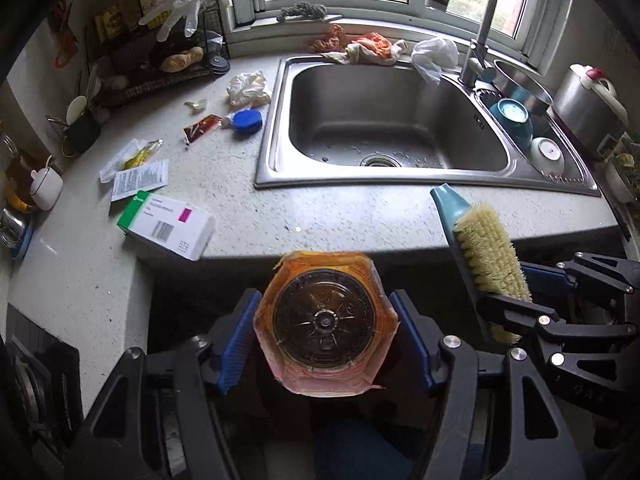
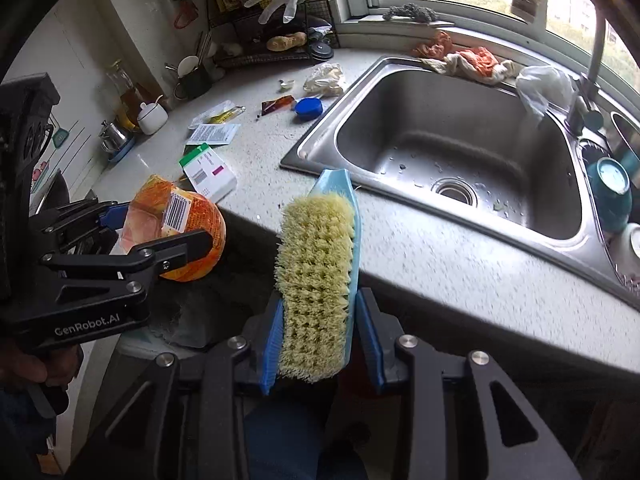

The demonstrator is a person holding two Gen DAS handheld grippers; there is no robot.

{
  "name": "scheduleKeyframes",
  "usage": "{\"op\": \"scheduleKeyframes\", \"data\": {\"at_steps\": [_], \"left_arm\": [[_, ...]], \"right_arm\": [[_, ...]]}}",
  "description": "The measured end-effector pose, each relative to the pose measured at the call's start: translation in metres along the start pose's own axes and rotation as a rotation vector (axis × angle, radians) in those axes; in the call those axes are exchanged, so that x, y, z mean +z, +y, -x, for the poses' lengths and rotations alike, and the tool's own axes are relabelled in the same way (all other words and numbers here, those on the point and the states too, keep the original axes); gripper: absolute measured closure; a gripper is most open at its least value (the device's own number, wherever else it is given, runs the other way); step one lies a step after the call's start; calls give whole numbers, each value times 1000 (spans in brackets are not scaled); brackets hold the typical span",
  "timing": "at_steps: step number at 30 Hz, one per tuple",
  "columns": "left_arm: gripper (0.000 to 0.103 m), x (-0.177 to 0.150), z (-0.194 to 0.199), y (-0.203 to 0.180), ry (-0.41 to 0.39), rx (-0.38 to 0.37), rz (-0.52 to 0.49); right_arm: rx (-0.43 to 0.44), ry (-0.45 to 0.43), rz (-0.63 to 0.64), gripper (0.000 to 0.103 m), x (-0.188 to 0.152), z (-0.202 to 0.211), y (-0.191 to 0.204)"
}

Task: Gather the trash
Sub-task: 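Lift the cup and brush and carry them down over the red bin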

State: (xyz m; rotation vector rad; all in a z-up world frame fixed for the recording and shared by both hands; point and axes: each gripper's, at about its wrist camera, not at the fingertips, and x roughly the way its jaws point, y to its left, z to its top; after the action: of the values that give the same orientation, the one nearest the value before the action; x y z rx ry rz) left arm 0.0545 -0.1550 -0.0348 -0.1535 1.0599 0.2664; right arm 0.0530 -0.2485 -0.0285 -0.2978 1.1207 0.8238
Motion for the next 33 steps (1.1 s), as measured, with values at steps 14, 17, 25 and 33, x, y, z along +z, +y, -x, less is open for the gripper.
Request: {"op": "scheduleKeyframes", "data": {"at_steps": [14,17,25,33], "left_arm": [[40,-56,-79,-65,116,-92,-187],[40,-72,-114,-72,125,-113,-209],[40,-129,-254,-83,150,-165,-238],[39,-187,-410,-94,150,-187,-291]], "right_arm": [[-53,96,-190,70,-89,-28,-51],[-61,102,-209,70,-105,-56,-60],[-96,91,-249,70,-159,-163,-89],[-114,67,-267,70,-215,-302,-131]]}}
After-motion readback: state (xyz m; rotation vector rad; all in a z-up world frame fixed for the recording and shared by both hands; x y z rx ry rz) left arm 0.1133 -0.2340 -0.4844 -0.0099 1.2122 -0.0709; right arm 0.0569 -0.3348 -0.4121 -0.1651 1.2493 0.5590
